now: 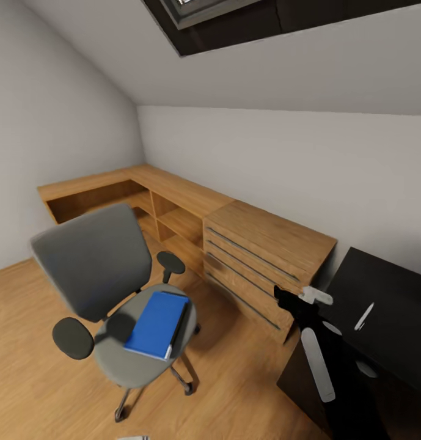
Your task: In the bedroom, organize the workspace by keeping the computer under the desk, ensuring the monitor is on the desk, placing the keyboard on the desk next to the monitor, placing the mouse on the desk next to the keyboard, moving the folder from the swivel chair onto the desk next to the mouse, stacking the notebook on top of the folder with the pen on top of the notebook, and positioning the swivel chair next to the desk.
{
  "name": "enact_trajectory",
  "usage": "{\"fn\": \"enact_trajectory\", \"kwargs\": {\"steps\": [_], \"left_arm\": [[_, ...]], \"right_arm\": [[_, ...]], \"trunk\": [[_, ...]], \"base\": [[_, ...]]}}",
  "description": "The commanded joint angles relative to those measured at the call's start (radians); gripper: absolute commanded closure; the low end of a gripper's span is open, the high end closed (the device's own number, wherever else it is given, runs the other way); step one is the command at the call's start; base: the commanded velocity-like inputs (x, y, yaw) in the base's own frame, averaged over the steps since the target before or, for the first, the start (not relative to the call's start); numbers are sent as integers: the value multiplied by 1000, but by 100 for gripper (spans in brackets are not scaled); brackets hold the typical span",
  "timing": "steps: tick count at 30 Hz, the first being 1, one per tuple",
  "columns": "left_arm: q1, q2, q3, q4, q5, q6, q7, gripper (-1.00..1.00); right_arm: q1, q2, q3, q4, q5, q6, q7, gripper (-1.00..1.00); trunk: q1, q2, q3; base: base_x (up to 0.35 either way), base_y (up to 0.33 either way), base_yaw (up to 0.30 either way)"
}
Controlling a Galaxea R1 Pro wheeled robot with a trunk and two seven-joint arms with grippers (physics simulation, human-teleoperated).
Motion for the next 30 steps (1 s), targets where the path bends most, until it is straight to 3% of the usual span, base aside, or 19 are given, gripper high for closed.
{"fn": "enact_trajectory", "kwargs": {"steps": [1,6,10,15,16,22,25,30], "left_arm": [[0,1,-3,-2,11,5,4,-100],[-1,2,-1,-2,11,4,5,-100],[-1,4,4,-3,13,4,5,-100],[0,7,13,-3,13,4,6,-100],[-1,8,25,-3,14,4,6,-100],[0,8,96,-3,14,4,6,-100],[0,8,125,-3,14,4,6,-100],[-1,9,145,-3,15,4,7,-100]], "right_arm": [[0,0,19,4,-10,4,-12,-100],[0,0,99,30,-9,2,-45,-100],[0,-1,194,62,-8,-12,-90,-100],[0,-1,283,118,-4,-39,-123,-100],[0,0,316,144,4,-52,-137,-100],[0,7,405,212,62,-111,-188,-100],[0,35,452,250,107,-145,-215,-100],[0,70,486,308,170,-186,-241,-100]], "trunk": [[-1,-1,-2],[-1,-1,-5],[-1,-1,-7],[-1,-1,-11],[-1,-1,-12],[-1,-1,-16],[-1,-1,-19],[-1,-1,-23]], "base": [[-333,0,281],[-334,26,280],[-230,47,276],[-75,15,274],[-29,6,272],[-13,3,268],[-4,1,265],[-1,0,262]]}}
